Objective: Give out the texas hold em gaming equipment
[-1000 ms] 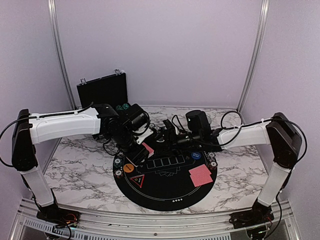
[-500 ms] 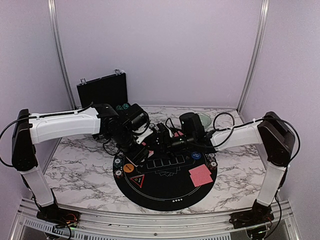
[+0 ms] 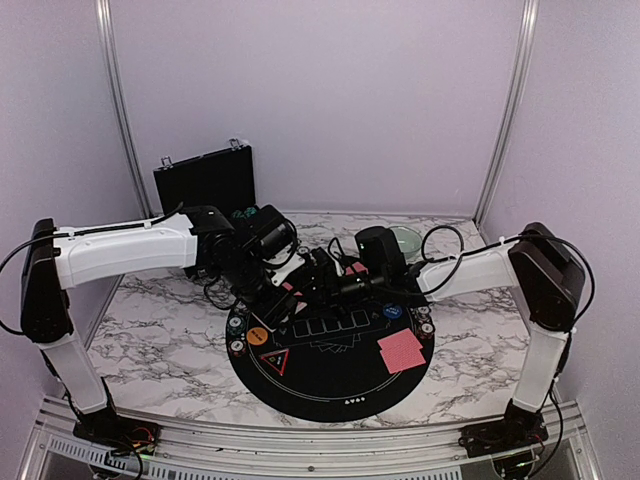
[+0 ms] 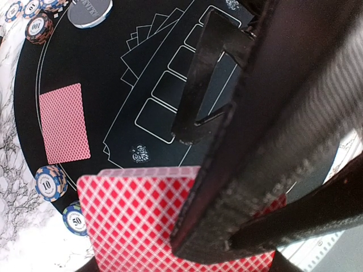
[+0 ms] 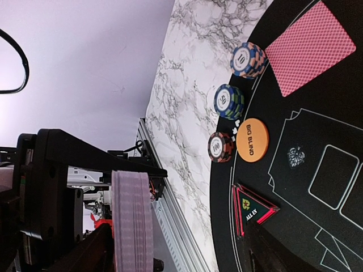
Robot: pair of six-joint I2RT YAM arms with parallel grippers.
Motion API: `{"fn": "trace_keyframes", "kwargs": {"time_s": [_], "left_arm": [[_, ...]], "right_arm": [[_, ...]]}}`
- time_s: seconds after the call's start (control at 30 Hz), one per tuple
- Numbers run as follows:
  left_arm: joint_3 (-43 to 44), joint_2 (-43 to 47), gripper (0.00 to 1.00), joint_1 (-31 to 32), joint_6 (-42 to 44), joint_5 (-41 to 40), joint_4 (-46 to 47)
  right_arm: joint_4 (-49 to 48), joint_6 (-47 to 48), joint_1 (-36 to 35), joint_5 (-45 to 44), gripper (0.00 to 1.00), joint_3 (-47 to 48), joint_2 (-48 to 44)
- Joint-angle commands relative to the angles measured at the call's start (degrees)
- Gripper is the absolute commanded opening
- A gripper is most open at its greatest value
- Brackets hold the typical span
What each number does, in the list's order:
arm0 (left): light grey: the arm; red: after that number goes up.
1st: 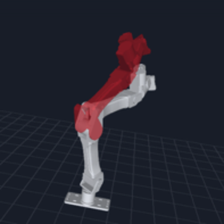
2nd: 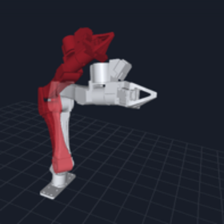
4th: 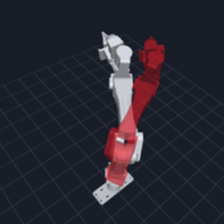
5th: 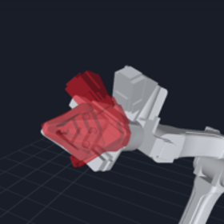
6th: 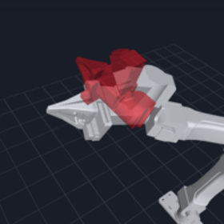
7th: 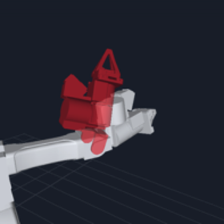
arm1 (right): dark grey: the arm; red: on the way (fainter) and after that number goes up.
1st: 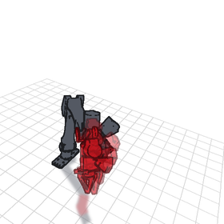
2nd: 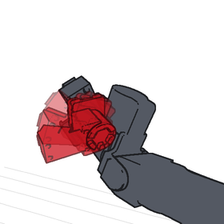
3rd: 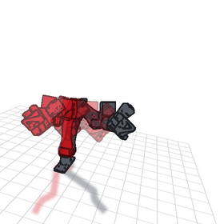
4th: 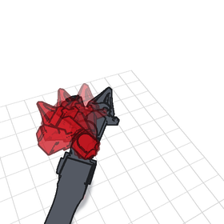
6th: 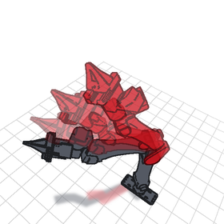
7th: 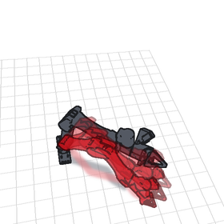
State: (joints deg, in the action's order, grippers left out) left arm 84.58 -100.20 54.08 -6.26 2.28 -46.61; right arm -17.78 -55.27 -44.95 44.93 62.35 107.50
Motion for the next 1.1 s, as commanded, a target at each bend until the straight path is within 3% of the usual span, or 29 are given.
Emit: {"fn": "trace_keyframes", "kwargs": {"time_s": [0.0,1.07], "left_arm": [[-0.11,3.13,0.5,0.14,0.2,-0.5,0.73],[-0.46,3.0,0.5,0.15,0.2,-0.66,0.73]], "right_arm": [[0.59,0.93,-0.08,-0.35,0.75,1.43,0.37],[0.8,1.13,2.0,-0.83,0.73,-1.18,-3.31]]}}
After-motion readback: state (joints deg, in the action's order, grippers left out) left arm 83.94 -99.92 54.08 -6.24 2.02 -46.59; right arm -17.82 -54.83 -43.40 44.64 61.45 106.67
